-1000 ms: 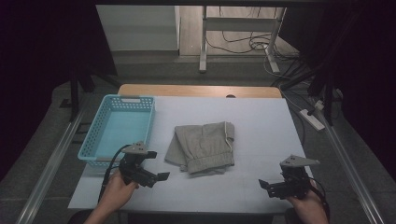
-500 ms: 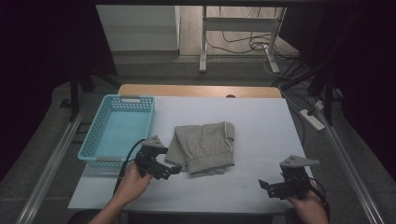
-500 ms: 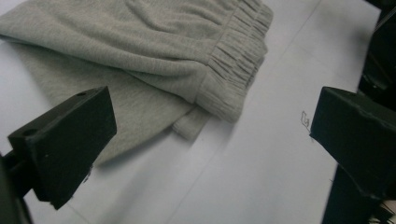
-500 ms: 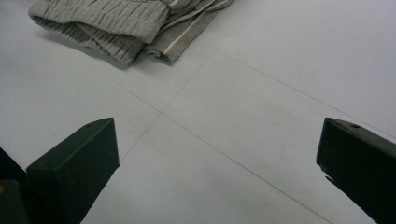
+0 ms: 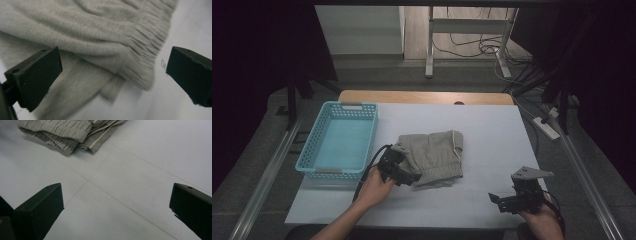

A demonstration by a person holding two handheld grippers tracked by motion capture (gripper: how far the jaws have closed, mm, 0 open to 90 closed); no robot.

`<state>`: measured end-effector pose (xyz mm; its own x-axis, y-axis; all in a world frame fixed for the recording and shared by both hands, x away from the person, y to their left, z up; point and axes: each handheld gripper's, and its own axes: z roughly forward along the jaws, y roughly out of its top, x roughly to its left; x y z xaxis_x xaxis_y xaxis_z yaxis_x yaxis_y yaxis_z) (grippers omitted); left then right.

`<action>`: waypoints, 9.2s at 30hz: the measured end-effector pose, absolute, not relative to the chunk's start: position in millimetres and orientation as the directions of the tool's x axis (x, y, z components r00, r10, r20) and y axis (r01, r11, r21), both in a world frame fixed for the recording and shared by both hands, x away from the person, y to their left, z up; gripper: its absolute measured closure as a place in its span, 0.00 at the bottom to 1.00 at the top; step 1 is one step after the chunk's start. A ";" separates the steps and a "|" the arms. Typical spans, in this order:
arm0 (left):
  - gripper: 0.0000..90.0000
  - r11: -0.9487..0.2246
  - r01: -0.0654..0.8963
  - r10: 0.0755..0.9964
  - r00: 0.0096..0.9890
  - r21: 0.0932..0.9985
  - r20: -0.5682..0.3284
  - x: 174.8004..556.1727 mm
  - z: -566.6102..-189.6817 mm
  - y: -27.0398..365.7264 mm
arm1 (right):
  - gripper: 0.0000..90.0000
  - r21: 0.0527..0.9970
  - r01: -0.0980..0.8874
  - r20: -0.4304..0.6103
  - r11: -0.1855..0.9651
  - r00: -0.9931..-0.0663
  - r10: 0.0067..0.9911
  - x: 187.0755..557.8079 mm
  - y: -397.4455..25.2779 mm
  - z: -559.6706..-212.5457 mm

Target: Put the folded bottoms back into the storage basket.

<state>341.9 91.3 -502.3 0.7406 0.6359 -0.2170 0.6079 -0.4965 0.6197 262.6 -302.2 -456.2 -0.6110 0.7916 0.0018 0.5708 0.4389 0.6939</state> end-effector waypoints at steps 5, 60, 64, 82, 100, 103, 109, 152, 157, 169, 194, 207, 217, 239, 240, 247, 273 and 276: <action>0.00 -0.514 0.632 0.669 0.719 0.580 -0.191 353.7 -517.1 78.7 | 0.00 0.694 0.568 0.001 0.443 -0.616 0.788 262.5 -302.2 -456.2; 0.76 -0.557 0.639 0.613 0.747 0.531 -0.256 351.1 -517.6 79.7 | 0.00 0.769 0.531 0.115 0.356 -0.663 0.740 279.2 -294.8 -442.2; 0.75 -0.548 0.651 0.616 0.739 0.526 -0.272 352.3 -517.8 79.9 | 0.00 0.763 0.523 0.095 0.381 -0.673 0.733 282.7 -286.3 -443.4; 0.75 -0.564 0.639 0.609 0.750 0.523 -0.258 352.6 -517.1 79.3 | 0.00 0.742 0.497 0.054 0.450 -0.713 0.699 322.4 -245.6 -446.8; 0.72 -0.552 0.652 0.619 0.738 0.520 -0.269 352.6 -517.9 79.2 | 0.00 0.700 0.551 0.051 0.454 -0.673 0.738 371.2 -220.4 -449.6; 0.72 -0.550 0.655 0.623 0.735 0.517 -0.268 352.3 -517.7 78.7 | 0.00 0.698 0.555 0.041 0.454 -0.663 0.747 376.4 -217.5 -449.7; 0.71 -0.543 0.658 0.624 0.732 0.522 -0.273 352.0 -518.5 79.1 | 0.00 0.676 0.574 0.018 0.463 -0.640 0.768 394.1 -208.1 -453.4; 0.66 -0.559 0.600 0.590 0.773 0.572 -0.234 348.8 -523.2 81.8 | 0.18 0.536 0.671 0.065 0.512 -0.637 0.768 480.9 -170.1 -513.1; 0.67 -0.551 0.609 0.596 0.766 0.570 -0.242 348.7 -523.3 81.7 | 0.33 0.541 0.655 0.081 0.528 -0.665 0.742 478.5 -172.0 -510.8; 0.75 -0.515 0.676 0.633 0.714 0.527 -0.298 352.1 -519.5 80.5 | 0.74 0.521 0.648 0.101 0.556 -0.694 0.713 471.0 -169.5 -501.4; 0.81 -0.461 0.680 0.631 0.703 0.570 -0.329 351.7 -485.7 96.5 | 0.75 0.639 0.547 0.078 0.542 -0.746 0.661 451.4 -169.7 -459.1; 0.81 -0.458 0.642 0.637 0.720 0.615 -0.277 346.0 -459.4 108.6 | 0.75 0.704 0.518 0.110 0.485 -0.755 0.647 446.2 -169.0 -430.0; 0.81 -0.455 0.613 0.656 0.721 0.646 -0.223 340.9 -433.2 126.4 | 0.75 0.744 0.500 0.144 0.444 -0.768 0.624 446.3 -160.0 -409.8; 0.80 -0.426 0.637 0.717 0.670 0.642 -0.190 340.5 -391.8 194.3 | 0.75 0.782 0.455 0.171 0.426 -0.814 0.555 460.8 -93.8 -377.0; 0.80 -0.426 0.637 0.717 0.670 0.642 -0.190 340.5 -391.8 194.3 | 0.75 0.783 0.454 0.173 0.425 -0.815 0.553 461.7 -90.5 -376.3; 0.80 -0.411 0.651 0.741 0.646 0.639 -0.182 339.4 -385.8 218.7 | 0.75 0.783 0.453 0.184 0.427 -0.824 0.537 468.4 -67.1 -373.8; 0.80 -0.319 0.697 0.816 0.547 0.642 -0.188 333.1 -395.2 313.2 | 0.75 0.781 0.417 0.175 0.465 -0.860 0.479 479.9 31.3 -385.4; 0.80 -0.306 0.704 0.820 0.537 0.641 -0.198 331.7 -396.3 322.2 | 0.75 0.782 0.417 0.180 0.463 -0.862 0.473 480.4 39.5 -388.3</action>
